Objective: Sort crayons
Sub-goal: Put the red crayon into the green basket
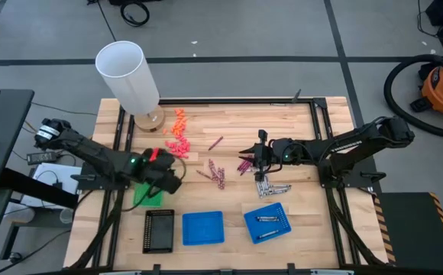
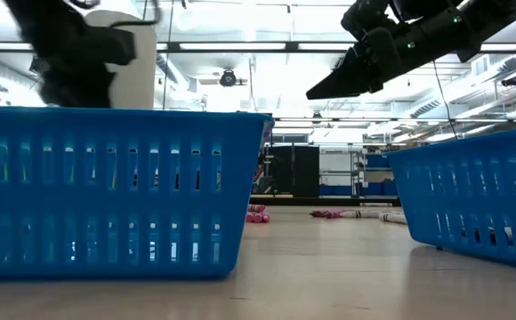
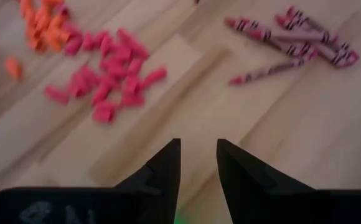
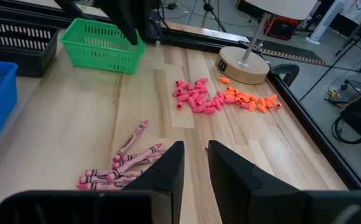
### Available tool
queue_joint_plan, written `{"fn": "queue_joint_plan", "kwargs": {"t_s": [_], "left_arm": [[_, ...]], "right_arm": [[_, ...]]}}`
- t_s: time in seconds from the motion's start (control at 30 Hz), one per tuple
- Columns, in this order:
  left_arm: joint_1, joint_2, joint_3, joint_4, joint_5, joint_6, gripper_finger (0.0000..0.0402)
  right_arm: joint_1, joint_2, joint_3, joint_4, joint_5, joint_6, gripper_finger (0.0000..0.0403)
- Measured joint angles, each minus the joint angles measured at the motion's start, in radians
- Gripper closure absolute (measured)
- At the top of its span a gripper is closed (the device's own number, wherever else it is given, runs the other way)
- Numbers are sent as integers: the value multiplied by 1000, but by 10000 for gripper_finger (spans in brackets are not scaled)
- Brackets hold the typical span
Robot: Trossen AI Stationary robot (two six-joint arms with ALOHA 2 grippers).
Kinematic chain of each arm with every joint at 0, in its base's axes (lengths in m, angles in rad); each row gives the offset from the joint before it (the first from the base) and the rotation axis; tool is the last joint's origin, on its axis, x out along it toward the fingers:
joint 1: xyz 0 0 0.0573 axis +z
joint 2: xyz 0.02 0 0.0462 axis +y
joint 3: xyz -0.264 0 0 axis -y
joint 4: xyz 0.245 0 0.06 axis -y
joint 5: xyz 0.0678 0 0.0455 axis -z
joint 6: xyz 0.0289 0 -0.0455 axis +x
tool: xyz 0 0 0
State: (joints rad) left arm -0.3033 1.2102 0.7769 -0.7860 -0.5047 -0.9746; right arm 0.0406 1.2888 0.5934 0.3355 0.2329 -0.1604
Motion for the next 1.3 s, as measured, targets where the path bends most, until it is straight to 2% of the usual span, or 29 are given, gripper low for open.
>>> {"fn": "queue_joint_plan", "kwargs": {"t_s": [0.37,0.77,1.0,1.3], "left_arm": [[240,129,0,237,61,357,287],[500,299,6,551,269,642,288],[570,453,127,606,318,755,288],[634,630,273,640,428,832,288]], "right_arm": [[3,0,0,0,-2,3,320],[5,35,-1,7,-2,34,320],[10,69,-1,11,2,38,320],[42,56,-1,-36,89,29,320]]}}
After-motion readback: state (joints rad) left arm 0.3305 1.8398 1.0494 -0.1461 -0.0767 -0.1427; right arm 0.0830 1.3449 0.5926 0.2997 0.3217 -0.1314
